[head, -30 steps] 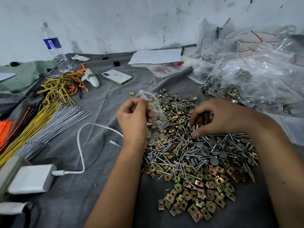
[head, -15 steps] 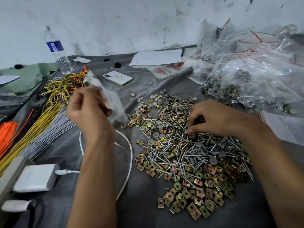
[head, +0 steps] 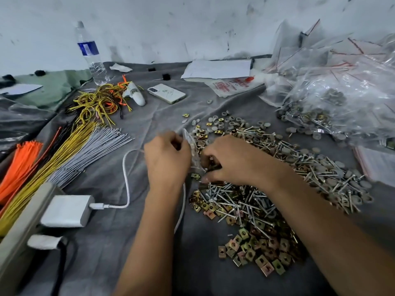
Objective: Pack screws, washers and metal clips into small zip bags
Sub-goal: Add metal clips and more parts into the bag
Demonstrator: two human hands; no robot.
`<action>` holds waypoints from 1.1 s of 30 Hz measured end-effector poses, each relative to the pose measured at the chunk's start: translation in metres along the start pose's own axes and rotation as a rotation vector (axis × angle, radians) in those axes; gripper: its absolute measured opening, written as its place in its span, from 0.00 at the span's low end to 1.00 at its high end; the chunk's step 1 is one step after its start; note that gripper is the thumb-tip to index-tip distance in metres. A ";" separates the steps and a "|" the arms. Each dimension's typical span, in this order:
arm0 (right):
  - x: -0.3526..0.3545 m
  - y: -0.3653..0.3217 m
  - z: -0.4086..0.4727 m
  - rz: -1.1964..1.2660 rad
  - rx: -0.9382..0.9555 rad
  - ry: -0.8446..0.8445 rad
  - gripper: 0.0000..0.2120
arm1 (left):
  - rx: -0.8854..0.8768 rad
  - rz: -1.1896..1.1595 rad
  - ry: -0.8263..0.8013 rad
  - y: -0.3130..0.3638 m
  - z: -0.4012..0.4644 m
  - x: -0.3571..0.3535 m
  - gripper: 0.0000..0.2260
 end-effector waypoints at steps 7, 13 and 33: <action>0.007 0.010 0.003 -0.052 -0.046 -0.051 0.08 | -0.002 -0.125 0.056 -0.013 -0.016 0.004 0.08; 0.016 0.017 0.001 0.063 -0.036 0.171 0.08 | -0.033 -0.179 -0.067 -0.007 -0.022 -0.011 0.08; 0.024 0.013 0.006 0.254 -0.023 0.463 0.12 | -0.029 -0.304 -0.042 -0.012 -0.022 -0.014 0.08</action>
Point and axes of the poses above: each hand's wrist, its own z-axis towards the middle knuckle, its own x-axis out of the back of the hand, y = z × x, the point moved 4 cm from there along z, towards the middle knuckle, and after that the axes turned 12 degrees about y, right-handed, at the moved point
